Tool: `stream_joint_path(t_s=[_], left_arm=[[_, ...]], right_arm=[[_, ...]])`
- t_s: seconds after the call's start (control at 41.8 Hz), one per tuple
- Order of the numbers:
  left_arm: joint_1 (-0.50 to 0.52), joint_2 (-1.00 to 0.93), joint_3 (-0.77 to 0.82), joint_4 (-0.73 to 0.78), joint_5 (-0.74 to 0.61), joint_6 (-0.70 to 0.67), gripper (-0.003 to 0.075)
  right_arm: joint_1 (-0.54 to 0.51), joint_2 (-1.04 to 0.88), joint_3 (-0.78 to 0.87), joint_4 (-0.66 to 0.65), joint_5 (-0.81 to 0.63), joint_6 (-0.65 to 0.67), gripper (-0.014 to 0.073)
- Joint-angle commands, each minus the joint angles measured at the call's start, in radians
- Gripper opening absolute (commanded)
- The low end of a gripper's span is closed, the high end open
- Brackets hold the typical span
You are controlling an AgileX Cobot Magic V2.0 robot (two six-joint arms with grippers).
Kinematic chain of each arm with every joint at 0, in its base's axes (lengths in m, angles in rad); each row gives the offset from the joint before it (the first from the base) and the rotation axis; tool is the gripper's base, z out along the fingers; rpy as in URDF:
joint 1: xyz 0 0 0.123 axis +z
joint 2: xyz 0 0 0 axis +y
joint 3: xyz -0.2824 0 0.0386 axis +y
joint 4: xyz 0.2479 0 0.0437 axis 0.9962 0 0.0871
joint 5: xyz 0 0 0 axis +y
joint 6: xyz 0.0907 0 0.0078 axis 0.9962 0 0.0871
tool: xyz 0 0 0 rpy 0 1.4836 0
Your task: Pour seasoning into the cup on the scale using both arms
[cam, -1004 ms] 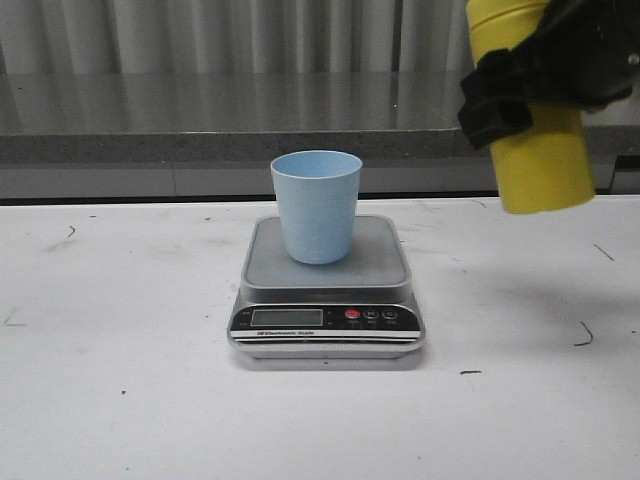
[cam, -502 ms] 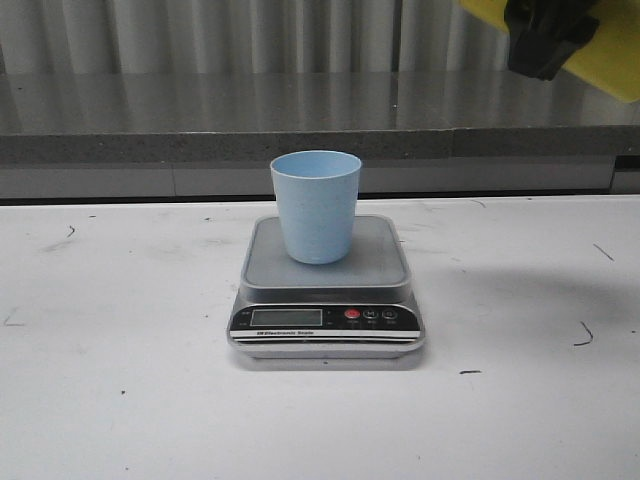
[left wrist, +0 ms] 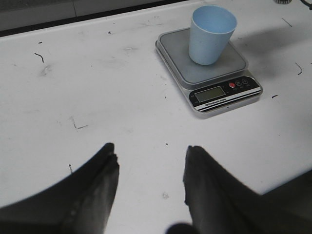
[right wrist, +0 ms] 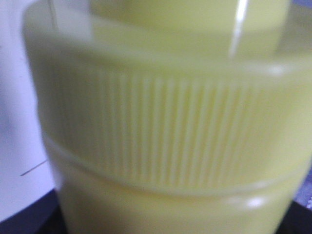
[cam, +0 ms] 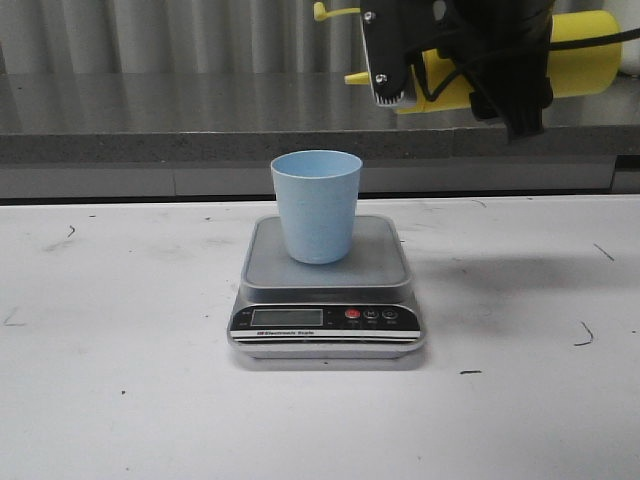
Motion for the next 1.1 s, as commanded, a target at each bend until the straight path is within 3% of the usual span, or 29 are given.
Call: stream_joint_path(t_s=[0.0,0.311,0.598,0.693,0.932,1.076], left_arm=[[0.001,0.006,-0.025,-0.007,-0.067,-0.016,0.0313],[0.001,0.006,-0.025,-0.007,-0.067,-0.016,0.0313],[0.001,0.006,-0.025,-0.007,-0.067,-0.016,0.0313],[0.001,0.006,-0.025,-0.007,-0.067,-0.016,0.0313],[0.001,0.006,-0.025,-0.007,-0.067,-0.016,0.0313],[0.001,0.006,-0.025,-0.007,-0.067,-0.016,0.0313]], right_arm=[[0.002,-0.034,-0.039,-0.203,0.001,-0.014,0.0342],[0.002,-0.024,-0.039,-0.424,-0.071,-0.055,0.0342],[0.002,-0.024,-0.039,-0.415,-0.078,-0.039,0.0342],[0.002,-0.024,-0.039,-0.353,-0.060,0.075,0.0342],[0.002,-0.056,-0.039,-0.152,0.030,0.543,0.0342],[-0.008,-0.139,-0.039,0.073,0.018,0.602,0.0342]])
